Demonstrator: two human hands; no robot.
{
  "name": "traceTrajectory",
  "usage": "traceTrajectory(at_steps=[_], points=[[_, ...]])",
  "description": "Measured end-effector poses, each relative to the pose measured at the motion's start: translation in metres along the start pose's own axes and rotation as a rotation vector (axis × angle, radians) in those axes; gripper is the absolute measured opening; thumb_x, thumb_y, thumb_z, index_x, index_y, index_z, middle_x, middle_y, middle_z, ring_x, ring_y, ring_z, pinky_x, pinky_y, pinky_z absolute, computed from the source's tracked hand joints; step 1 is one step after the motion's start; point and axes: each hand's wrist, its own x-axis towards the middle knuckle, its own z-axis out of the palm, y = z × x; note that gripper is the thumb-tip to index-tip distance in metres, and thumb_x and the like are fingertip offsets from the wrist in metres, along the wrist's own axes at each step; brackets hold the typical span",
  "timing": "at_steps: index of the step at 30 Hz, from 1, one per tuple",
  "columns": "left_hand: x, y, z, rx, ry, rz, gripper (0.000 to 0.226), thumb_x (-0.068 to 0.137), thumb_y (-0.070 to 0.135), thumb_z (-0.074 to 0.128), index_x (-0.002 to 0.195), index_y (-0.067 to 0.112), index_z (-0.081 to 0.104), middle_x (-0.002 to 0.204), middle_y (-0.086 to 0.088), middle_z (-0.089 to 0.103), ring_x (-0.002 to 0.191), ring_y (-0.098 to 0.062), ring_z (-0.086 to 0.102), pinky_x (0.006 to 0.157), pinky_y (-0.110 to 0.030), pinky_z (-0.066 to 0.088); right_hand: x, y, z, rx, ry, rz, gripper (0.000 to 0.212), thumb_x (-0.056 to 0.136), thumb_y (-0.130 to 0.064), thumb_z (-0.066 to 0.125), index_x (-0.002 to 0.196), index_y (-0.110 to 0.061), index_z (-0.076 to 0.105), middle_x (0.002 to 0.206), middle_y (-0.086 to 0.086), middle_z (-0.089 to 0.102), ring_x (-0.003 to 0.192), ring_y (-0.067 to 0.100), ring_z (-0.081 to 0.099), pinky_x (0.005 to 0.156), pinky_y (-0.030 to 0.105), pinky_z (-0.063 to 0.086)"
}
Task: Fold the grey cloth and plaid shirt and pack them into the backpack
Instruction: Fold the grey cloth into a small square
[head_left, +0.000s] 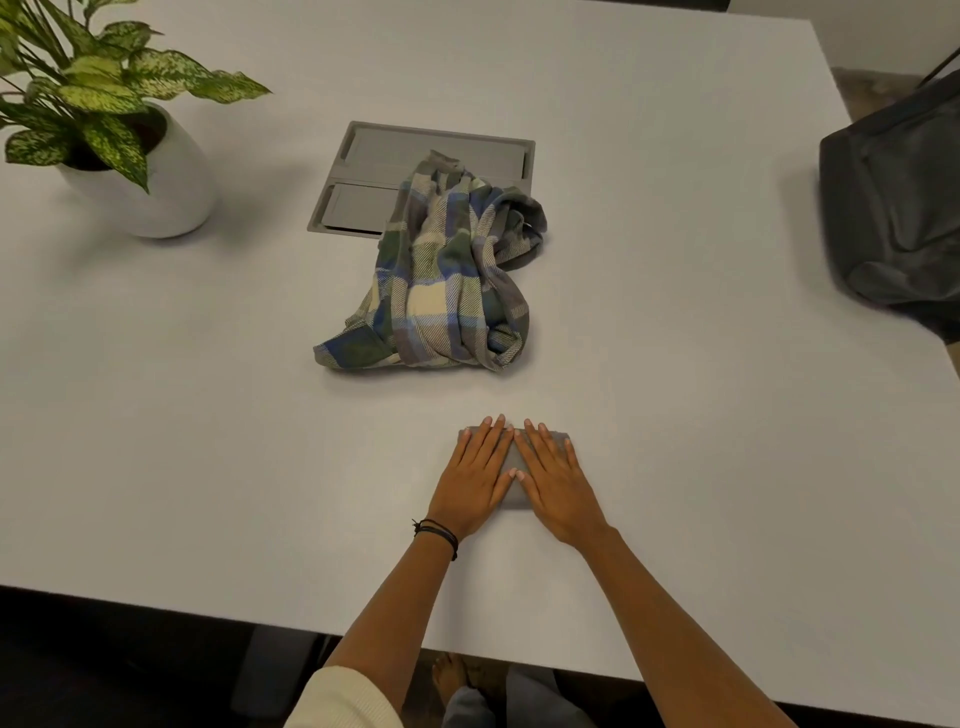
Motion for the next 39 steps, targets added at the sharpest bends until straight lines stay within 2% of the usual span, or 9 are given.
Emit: traceTrajectory(at_steps=[3, 9, 13, 22, 26, 29, 32, 36, 39], points=[[0.001, 0.000, 0.003, -0.009, 0.014, 0.000, 0.058, 0.101, 0.042, 0.013, 0.145, 0.007, 0.024, 0.152, -0.010, 0.025, 0.142, -0.020, 0.012, 0.117, -0.039, 0.005, 0.001, 0.002, 0.004, -0.004, 0.024, 0.005, 0.059, 0.098, -0.048, 0.003, 0.147, -0.017, 0.012, 0.155, 0.000, 0.009, 0.142, 0.007, -0.005, 0.115, 0.032, -0.008], [0.004, -0.003, 0.008, -0.034, 0.050, -0.001, 0.055, 0.101, 0.042, 0.016, 0.147, 0.011, 0.016, 0.154, -0.008, 0.020, 0.143, -0.019, 0.010, 0.118, -0.037, 0.004, 0.008, 0.007, 0.009, 0.005, 0.011, -0.003, 0.060, 0.096, -0.052, 0.000, 0.148, -0.021, 0.005, 0.156, -0.002, 0.004, 0.143, 0.009, -0.008, 0.116, 0.034, -0.009], [0.007, -0.002, 0.009, -0.058, 0.062, -0.019, 0.055, 0.101, 0.042, 0.017, 0.147, 0.012, 0.014, 0.154, -0.007, 0.018, 0.144, -0.019, 0.010, 0.118, -0.037, 0.005, 0.012, 0.011, 0.014, -0.016, 0.020, 0.009, 0.058, 0.098, -0.048, 0.006, 0.148, -0.019, 0.009, 0.155, -0.001, 0.010, 0.143, 0.012, -0.001, 0.115, 0.033, -0.010], [0.009, -0.003, 0.017, -0.095, 0.106, -0.040, 0.054, 0.100, 0.041, 0.021, 0.145, 0.010, 0.023, 0.152, -0.008, 0.024, 0.143, -0.021, 0.017, 0.118, -0.038, 0.011, 0.015, 0.010, 0.017, -0.014, 0.046, 0.013, 0.052, 0.101, -0.041, 0.014, 0.148, -0.019, 0.014, 0.151, 0.005, 0.029, 0.141, 0.019, 0.015, 0.115, 0.041, 0.004], [0.010, -0.001, 0.012, -0.076, 0.056, -0.050, 0.054, 0.101, 0.040, 0.018, 0.145, 0.009, 0.022, 0.152, -0.009, 0.024, 0.143, -0.021, 0.018, 0.118, -0.039, 0.012, 0.015, 0.011, 0.016, -0.014, 0.015, 0.011, 0.052, 0.100, -0.040, 0.015, 0.146, -0.017, 0.020, 0.151, 0.005, 0.030, 0.141, 0.018, 0.015, 0.116, 0.040, 0.003], [0.008, 0.001, 0.006, -0.049, 0.002, -0.061, 0.055, 0.101, 0.041, 0.016, 0.145, 0.008, 0.024, 0.151, -0.010, 0.027, 0.142, -0.022, 0.019, 0.118, -0.038, 0.010, 0.014, 0.010, 0.008, 0.001, -0.037, -0.009, 0.059, 0.098, -0.048, 0.006, 0.147, -0.016, 0.017, 0.153, 0.004, 0.026, 0.142, 0.017, 0.011, 0.116, 0.037, -0.004], [0.004, 0.003, -0.004, -0.048, -0.032, -0.040, 0.059, 0.101, 0.044, 0.012, 0.145, 0.008, 0.026, 0.153, -0.010, 0.026, 0.143, -0.021, 0.017, 0.118, -0.038, 0.006, 0.009, 0.013, -0.008, 0.171, -0.010, -0.059, 0.062, 0.093, -0.056, 0.001, 0.146, -0.025, 0.008, 0.156, -0.004, 0.010, 0.144, 0.011, 0.002, 0.115, 0.029, -0.012], [0.000, 0.005, -0.028, -0.027, -0.007, 0.025, 0.064, 0.098, 0.050, 0.010, 0.148, 0.011, 0.017, 0.155, -0.006, 0.017, 0.145, -0.018, 0.010, 0.118, -0.035, -0.004, 0.001, 0.011, -0.035, 0.482, 0.178, 0.117, 0.043, 0.101, -0.028, 0.030, 0.143, -0.028, 0.023, 0.154, -0.007, 0.017, 0.142, 0.008, 0.011, 0.115, 0.025, 0.010], [0.001, 0.001, -0.042, -0.019, -0.010, 0.086, 0.069, 0.095, 0.056, 0.014, 0.149, 0.013, 0.014, 0.156, -0.006, 0.014, 0.145, -0.018, 0.006, 0.118, -0.034, -0.009, 0.000, 0.009, -0.042, 0.568, 0.202, 0.293, 0.043, 0.099, -0.026, 0.034, 0.142, -0.025, 0.029, 0.152, -0.004, 0.024, 0.140, 0.011, 0.021, 0.108, 0.020, 0.019]])
